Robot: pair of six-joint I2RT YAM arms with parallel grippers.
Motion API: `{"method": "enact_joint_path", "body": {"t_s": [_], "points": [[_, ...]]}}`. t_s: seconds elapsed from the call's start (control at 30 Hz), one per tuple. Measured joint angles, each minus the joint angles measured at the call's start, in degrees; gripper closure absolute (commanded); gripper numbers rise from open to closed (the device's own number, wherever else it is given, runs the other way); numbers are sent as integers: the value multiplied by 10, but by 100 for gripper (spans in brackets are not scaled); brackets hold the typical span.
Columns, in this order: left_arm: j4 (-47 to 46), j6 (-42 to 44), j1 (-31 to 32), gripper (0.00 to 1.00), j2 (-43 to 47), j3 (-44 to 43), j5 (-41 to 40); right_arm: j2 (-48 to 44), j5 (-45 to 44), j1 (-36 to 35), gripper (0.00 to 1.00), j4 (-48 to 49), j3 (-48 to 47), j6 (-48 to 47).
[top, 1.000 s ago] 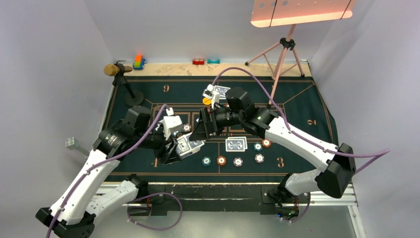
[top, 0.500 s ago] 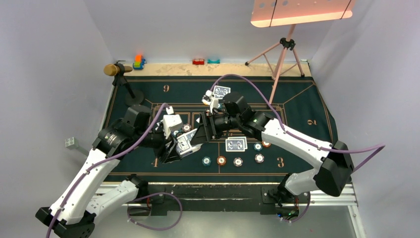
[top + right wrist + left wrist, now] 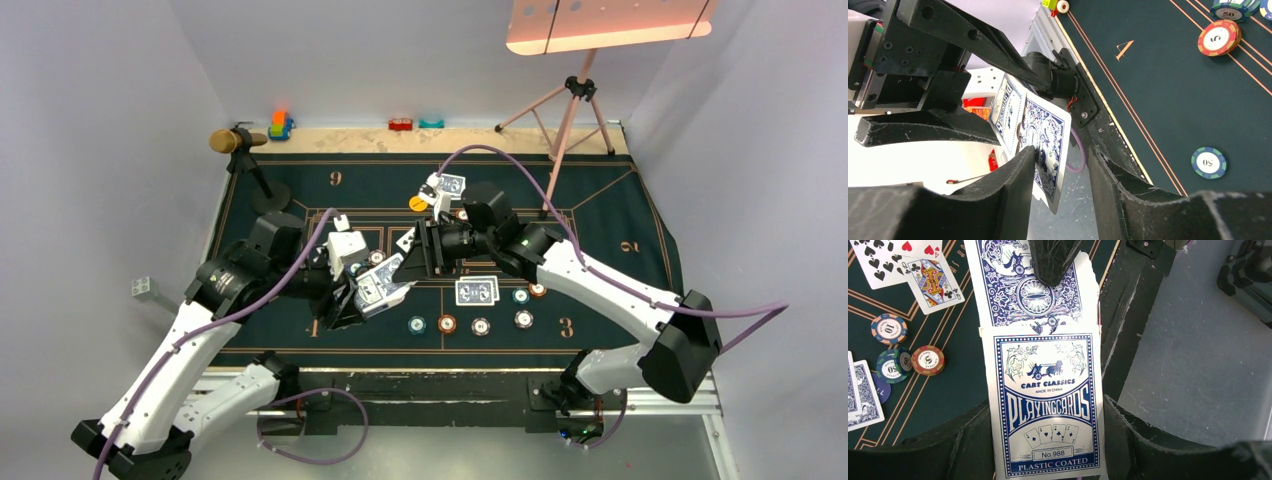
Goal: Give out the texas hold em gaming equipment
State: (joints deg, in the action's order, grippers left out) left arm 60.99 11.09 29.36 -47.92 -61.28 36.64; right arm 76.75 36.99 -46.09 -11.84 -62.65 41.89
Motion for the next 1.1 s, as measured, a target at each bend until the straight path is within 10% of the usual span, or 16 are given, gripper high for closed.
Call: {"method": "enact_joint_path", "body": {"t_s": [0.8,1.1], "points": [[5,-1,0,79,6,0,0,-47,-32,27,100,-15,0,-4],[5,-1,0,79,9,0,5,-82,-35,62,100,-23,-9,2]]}}
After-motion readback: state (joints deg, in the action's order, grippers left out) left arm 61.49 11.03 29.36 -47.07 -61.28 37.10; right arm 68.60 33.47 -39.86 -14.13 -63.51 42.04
